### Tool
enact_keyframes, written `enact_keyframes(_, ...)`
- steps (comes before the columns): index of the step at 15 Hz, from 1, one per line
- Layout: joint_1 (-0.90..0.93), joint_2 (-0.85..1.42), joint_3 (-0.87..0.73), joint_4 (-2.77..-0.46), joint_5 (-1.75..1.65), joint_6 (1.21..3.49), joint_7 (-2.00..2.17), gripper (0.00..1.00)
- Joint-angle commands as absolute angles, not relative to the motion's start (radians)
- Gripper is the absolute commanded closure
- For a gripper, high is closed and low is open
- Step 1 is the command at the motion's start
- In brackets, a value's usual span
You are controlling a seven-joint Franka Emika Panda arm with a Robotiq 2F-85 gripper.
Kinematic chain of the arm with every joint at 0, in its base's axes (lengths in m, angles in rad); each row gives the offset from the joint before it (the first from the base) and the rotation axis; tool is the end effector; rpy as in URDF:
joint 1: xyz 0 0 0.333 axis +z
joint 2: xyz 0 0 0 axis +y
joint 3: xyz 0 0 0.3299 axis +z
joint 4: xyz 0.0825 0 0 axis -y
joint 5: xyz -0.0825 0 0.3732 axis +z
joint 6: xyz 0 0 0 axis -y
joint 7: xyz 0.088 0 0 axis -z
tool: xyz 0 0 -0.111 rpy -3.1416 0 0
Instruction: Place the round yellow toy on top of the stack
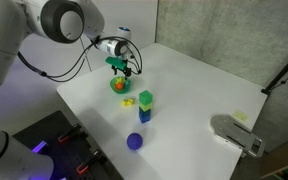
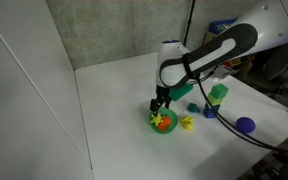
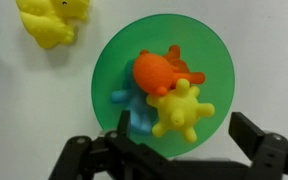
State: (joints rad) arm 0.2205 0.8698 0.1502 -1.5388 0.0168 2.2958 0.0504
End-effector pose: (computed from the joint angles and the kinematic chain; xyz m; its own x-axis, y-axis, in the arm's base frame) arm 0.6508 0.2372 0.1455 0.9579 0.2637 -0.1138 0.2502 -0.9607 -0.1200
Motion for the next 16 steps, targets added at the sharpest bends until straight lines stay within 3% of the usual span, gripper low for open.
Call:
enact_keyframes(1, 0.200, 0.922, 0.171, -1.470, 0.041, 2.284, -0.005, 0.00)
enact_keyframes(5, 0.193, 0.964, 0.179, -1.420, 0.041, 2.273, -0.043, 0.00)
enact_keyframes(6, 0.193, 0.972, 0.181, -1.411, 0.041, 2.270, -0.050, 0.05)
enact_keyframes(7, 0.191, 0.979, 0.184, -1.401, 0.042, 2.266, -0.057, 0.26)
enact_keyframes(16, 0.200, 1.002, 0.191, -1.360, 0.036, 2.241, -0.072, 0.96)
